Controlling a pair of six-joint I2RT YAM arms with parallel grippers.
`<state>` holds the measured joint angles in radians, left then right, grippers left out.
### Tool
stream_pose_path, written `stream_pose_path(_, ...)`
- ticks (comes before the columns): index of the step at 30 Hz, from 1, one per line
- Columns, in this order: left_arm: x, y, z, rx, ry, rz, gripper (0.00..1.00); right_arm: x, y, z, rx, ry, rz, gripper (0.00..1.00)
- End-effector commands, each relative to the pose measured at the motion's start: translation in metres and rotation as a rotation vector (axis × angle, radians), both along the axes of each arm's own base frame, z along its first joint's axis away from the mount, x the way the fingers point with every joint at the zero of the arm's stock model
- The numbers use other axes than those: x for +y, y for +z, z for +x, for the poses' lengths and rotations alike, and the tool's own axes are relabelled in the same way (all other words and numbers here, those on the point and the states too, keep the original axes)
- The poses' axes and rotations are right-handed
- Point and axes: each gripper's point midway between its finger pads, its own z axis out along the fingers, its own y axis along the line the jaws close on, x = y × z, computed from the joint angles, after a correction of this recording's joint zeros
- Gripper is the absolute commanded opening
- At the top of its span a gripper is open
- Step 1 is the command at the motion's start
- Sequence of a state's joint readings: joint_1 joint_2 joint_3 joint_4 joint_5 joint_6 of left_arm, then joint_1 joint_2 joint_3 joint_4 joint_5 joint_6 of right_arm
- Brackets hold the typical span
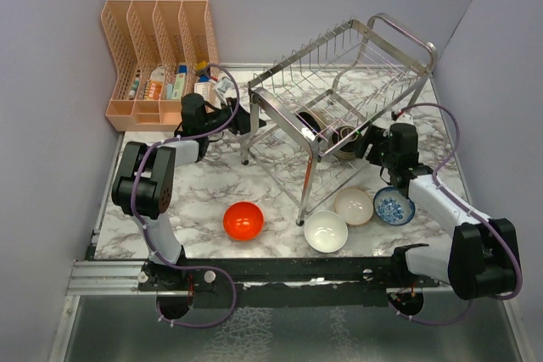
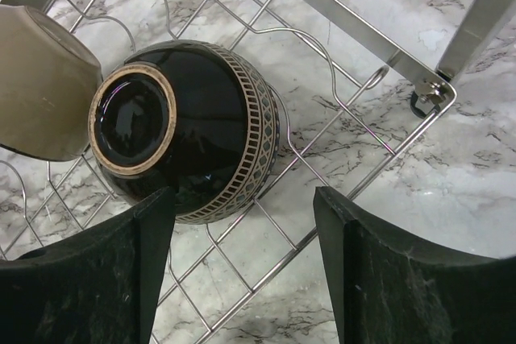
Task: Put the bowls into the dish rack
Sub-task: Move the bowl to the dish rack.
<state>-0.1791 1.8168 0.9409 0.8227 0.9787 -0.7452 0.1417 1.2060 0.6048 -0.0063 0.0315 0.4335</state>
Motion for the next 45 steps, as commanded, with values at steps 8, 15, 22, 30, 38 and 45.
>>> stream_pose_path(8, -0.002, 0.011, 0.002, -0.058, -0.002, 0.009, 0.37, 0.009, 0.048, 0.018, -0.180, 0.026, 0.061, 0.64)
stream_pose_path(15, -0.003, 0.011, 0.004, -0.057, -0.005, 0.008, 0.37, 0.008, 0.040, 0.034, -0.152, 0.003, 0.063, 0.64)
stream_pose_path(22, -0.003, 0.013, 0.002, -0.060, -0.005, 0.007, 0.37, 0.003, 0.024, 0.046, -0.103, -0.032, 0.041, 0.59)
stream_pose_path(30, -0.002, 0.011, 0.002, -0.058, -0.002, 0.010, 0.37, -0.047, -0.006, 0.033, 0.030, -0.306, -0.088, 0.32)
stream_pose_path(38, -0.002, 0.008, 0.002, -0.054, -0.001, 0.014, 0.37, -0.051, -0.032, 0.034, 0.123, -0.330, -0.125, 0.33)
stream_pose_path(45, -0.002, 0.005, 0.003, -0.049, -0.003, 0.019, 0.37, -0.059, -0.050, 0.035, 0.186, -0.372, -0.138, 0.33)
